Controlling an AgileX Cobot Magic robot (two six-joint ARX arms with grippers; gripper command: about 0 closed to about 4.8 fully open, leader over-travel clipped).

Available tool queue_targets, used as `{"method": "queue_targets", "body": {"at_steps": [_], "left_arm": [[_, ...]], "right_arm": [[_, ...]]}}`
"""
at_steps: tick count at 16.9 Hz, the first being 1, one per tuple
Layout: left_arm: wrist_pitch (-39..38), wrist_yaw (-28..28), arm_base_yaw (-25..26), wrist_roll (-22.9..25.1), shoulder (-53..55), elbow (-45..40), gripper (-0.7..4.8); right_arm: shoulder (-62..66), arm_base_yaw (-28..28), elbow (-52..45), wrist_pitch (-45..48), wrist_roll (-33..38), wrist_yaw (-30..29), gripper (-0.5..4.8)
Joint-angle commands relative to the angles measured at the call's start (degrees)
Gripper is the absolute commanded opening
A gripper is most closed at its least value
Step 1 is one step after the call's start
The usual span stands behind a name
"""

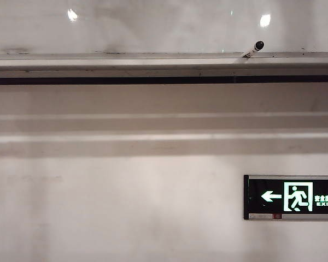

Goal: Wipe the whiteboard clean using the black magnetic whiteboard eraser attached to the whiteboard.

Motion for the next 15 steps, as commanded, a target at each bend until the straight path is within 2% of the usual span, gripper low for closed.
{"method": "queue_targets", "body": {"at_steps": [1,3,5,10,15], "left_arm": [[0.9,3.8,0.0,-0.1,-0.2,0.2,-0.06],[0.9,6.2,0.0,-0.1,0.0,0.2,-0.06],[0.7,6.3,0.0,-0.2,0.0,0.2,-0.06],[0.7,6.4,0.0,-0.4,0.0,0.2,-0.06],[-0.1,6.3,0.0,-0.4,0.1,0.2,-0.06]], "right_arm": [[5.8,0.1,5.7,4.9,-2.3,0.1,2.65],[11.0,0.1,10.1,7.7,-5.1,0.1,2.65],[15.7,0.1,12.9,12.9,-8.2,0.1,2.66],[20.9,-0.5,13.4,25.9,-13.6,2.5,2.64],[25.9,-4.3,21.0,23.3,-13.4,2.0,2.64]]}}
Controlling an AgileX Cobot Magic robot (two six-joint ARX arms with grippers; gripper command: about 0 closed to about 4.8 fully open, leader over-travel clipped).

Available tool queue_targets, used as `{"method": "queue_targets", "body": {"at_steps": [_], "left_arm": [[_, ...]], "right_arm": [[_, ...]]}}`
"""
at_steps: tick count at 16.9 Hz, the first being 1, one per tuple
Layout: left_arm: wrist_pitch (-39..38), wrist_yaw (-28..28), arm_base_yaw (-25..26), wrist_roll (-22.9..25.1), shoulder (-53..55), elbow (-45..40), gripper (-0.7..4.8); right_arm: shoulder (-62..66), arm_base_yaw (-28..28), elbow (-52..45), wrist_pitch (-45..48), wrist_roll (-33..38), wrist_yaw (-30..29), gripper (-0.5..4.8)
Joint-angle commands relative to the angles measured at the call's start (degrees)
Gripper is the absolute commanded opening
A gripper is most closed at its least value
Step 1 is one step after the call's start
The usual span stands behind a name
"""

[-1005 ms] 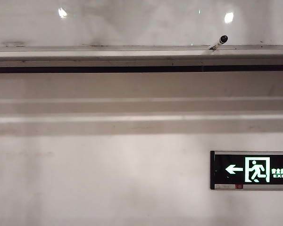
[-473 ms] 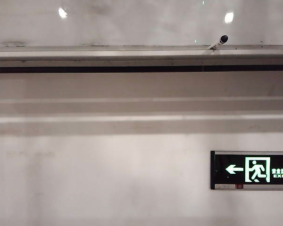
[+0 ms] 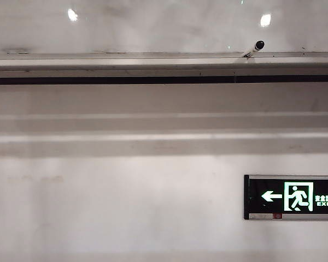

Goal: Wipe the whiteboard clean using the black magnetic whiteboard eraser attached to the whiteboard.

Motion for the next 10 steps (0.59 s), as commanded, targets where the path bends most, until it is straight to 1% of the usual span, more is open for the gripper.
{"method": "queue_targets", "body": {"at_steps": [1,2,3,4,5,6,8,10], "left_arm": [[-0.1,0.3,0.0,-0.2,0.0,0.2,-0.06],[-0.1,0.3,0.0,-0.2,0.0,0.2,-0.06],[-0.1,0.3,0.0,-0.2,0.0,0.2,-0.06],[-0.2,0.3,0.0,-0.2,0.0,0.2,-0.06],[-0.5,0.3,0.0,-0.2,0.0,0.2,-0.06],[-0.6,0.3,0.0,-0.2,0.0,0.2,-0.06],[-0.7,0.4,0.0,-0.2,0.0,0.2,-0.06],[-0.9,0.3,0.0,-0.2,0.0,0.2,-0.06]], "right_arm": [[3.2,-2.0,7.6,-4.4,0.0,-1.1,2.65],[4.8,-2.2,10.5,-6.1,0.0,-1.4,2.67],[6.2,-3.1,12.4,-6.3,0.0,-2.1,3.01],[7.3,-3.4,13.5,-6.3,0.0,-2.6,3.54],[8.2,-3.4,13.6,-6.2,0.0,-2.6,3.83],[8.9,-3.5,13.6,-6.2,0.0,-2.6,3.94],[10.2,-4.2,13.6,-6.0,0.0,-2.6,4.47],[11.7,-4.2,13.6,-4.4,0.0,-2.4,4.51]]}}
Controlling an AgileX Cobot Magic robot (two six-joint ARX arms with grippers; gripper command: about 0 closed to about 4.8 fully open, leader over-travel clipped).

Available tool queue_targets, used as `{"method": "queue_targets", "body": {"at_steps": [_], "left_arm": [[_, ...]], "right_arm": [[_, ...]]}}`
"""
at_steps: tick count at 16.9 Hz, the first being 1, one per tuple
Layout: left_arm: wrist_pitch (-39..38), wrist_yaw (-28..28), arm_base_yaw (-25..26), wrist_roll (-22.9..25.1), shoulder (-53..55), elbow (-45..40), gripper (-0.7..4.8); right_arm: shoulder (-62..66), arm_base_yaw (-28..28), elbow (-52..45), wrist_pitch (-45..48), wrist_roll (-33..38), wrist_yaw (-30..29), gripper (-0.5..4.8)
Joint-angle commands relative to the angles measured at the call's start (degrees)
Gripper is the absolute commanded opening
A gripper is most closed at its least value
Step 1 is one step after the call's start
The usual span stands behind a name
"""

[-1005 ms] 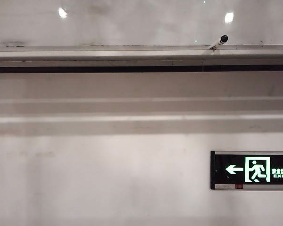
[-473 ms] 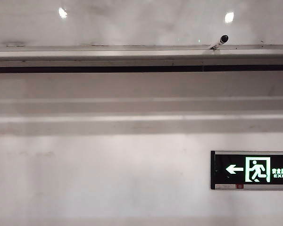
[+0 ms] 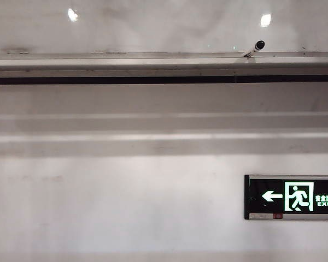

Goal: Wipe the whiteboard clean using the black magnetic whiteboard eraser attached to the whiteboard.

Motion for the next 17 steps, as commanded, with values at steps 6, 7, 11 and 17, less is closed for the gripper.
{"method": "queue_targets", "body": {"at_steps": [6,7,11,17], "left_arm": [[0.2,0.1,0.0,-0.2,-0.2,0.2,-0.06],[0.2,0.1,0.0,-0.2,-0.2,0.2,-0.06],[-0.3,0.1,0.0,-0.2,-0.2,0.2,-0.06],[-0.5,0.2,0.0,-0.2,-0.2,0.2,-0.06]], "right_arm": [[4.5,-0.8,0.3,3.8,1.7,0.7,4.49],[5.0,-1.1,0.3,3.6,2.5,0.7,4.42],[6.2,-1.6,0.3,2.8,3.4,0.7,2.55],[5.5,-1.9,0.3,1.4,3.5,0.5,0.11]]}}
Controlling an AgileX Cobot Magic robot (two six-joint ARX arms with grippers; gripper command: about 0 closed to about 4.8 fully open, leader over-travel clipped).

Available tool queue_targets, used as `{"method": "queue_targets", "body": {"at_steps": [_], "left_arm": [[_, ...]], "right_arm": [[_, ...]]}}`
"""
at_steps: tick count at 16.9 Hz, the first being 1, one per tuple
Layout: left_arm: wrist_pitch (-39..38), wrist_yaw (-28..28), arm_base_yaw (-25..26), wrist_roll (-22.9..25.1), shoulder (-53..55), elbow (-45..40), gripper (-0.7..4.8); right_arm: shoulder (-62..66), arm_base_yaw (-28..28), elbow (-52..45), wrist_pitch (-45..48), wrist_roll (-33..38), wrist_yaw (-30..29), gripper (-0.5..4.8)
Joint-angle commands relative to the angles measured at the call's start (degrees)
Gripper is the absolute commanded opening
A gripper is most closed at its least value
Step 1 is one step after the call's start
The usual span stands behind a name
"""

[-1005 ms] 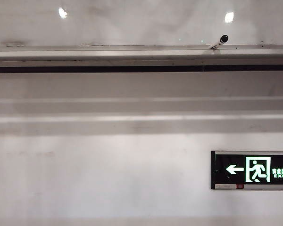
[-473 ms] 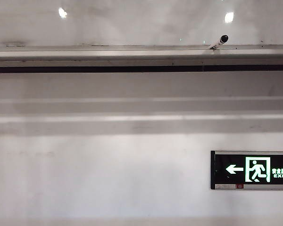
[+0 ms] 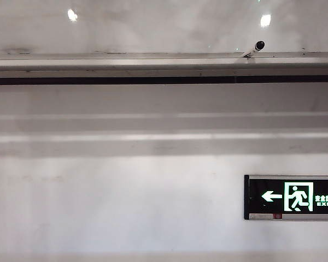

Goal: Wipe the whiteboard clean using the black magnetic whiteboard eraser attached to the whiteboard.

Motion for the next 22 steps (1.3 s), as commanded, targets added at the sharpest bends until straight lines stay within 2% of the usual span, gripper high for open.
{"method": "queue_targets", "body": {"at_steps": [1,10,12,17,22], "left_arm": [[0.5,0.2,0.0,-0.2,-0.2,0.2,-0.06],[0.5,0.3,0.0,-0.2,-0.1,0.2,-0.06],[0.5,3.3,0.0,-0.1,-0.1,0.2,-0.06],[-1.0,14.9,0.0,0.2,-0.1,0.2,-0.06],[-1.1,15.9,0.0,0.2,-0.2,0.2,-0.06]], "right_arm": [[-0.8,0.0,0.1,-2.2,0.2,1.3,0.08],[-4.4,6.6,0.1,-5.5,-0.7,-0.1,0.08],[-4.3,8.5,0.1,-7.1,-1.6,-0.1,0.08],[-4.3,13.3,0.0,-10.8,-7.8,-0.1,0.08],[-3.0,16.7,0.0,-11.9,-8.6,0.5,0.08]]}}
